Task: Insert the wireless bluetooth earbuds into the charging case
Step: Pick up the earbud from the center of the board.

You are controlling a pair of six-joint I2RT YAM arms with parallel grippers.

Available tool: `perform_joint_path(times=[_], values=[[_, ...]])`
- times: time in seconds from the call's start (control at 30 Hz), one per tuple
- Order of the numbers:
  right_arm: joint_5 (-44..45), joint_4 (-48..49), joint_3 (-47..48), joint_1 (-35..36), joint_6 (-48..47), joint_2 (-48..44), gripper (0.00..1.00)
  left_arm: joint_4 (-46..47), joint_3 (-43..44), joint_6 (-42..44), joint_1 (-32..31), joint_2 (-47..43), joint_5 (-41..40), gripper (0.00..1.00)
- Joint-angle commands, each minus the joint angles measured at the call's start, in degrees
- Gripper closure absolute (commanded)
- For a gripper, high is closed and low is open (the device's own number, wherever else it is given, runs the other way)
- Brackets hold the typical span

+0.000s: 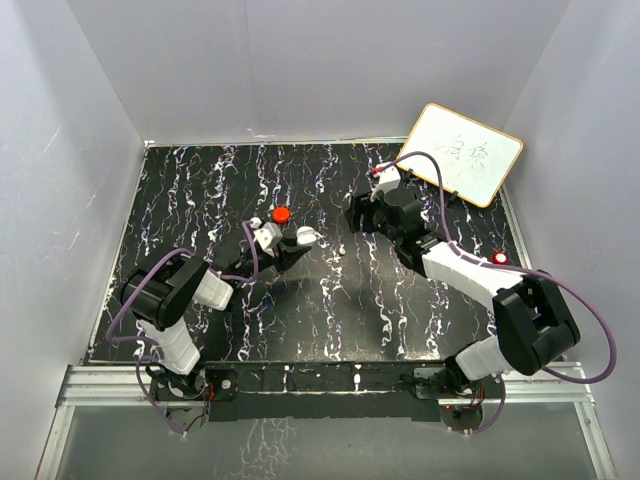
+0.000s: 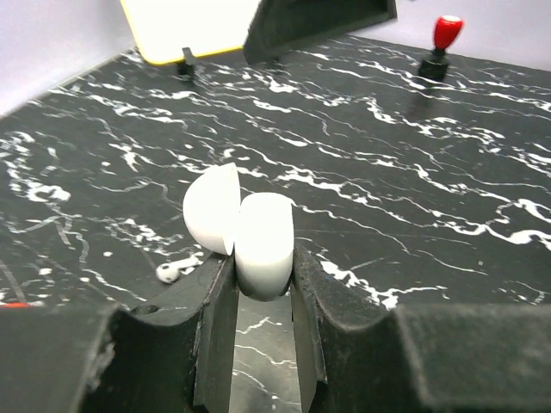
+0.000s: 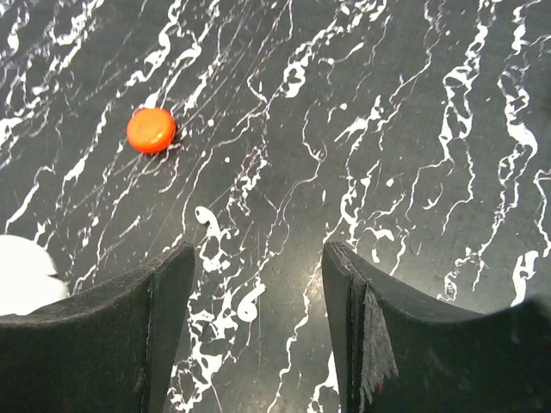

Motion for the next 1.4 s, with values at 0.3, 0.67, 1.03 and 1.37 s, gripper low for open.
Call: perform_joint_path(times=[0.3, 0.67, 1.03, 1.37], values=[[-12.35, -5.06, 9.85, 0.01, -5.31, 11.93, 0.5, 11.87, -4.02, 6.75, 0.13, -11.14, -8.34, 1.0], [-15.21, -5.92, 16.5, -0.01, -1.7, 23.62, 0.52, 11.83, -4.39, 4.75, 0.27, -13.07, -7.13, 1.0], [-8.75, -9.37, 12.95, -0.08, -1.82, 19.04, 0.52, 11.83, -4.42, 3.2, 0.35, -13.83, -6.87, 1.0], [-9.51, -8.56, 12.7, -0.08, -2.21, 18.14, 0.51, 11.75, -4.41, 2.88, 0.35, -13.74, -5.8, 1.0]])
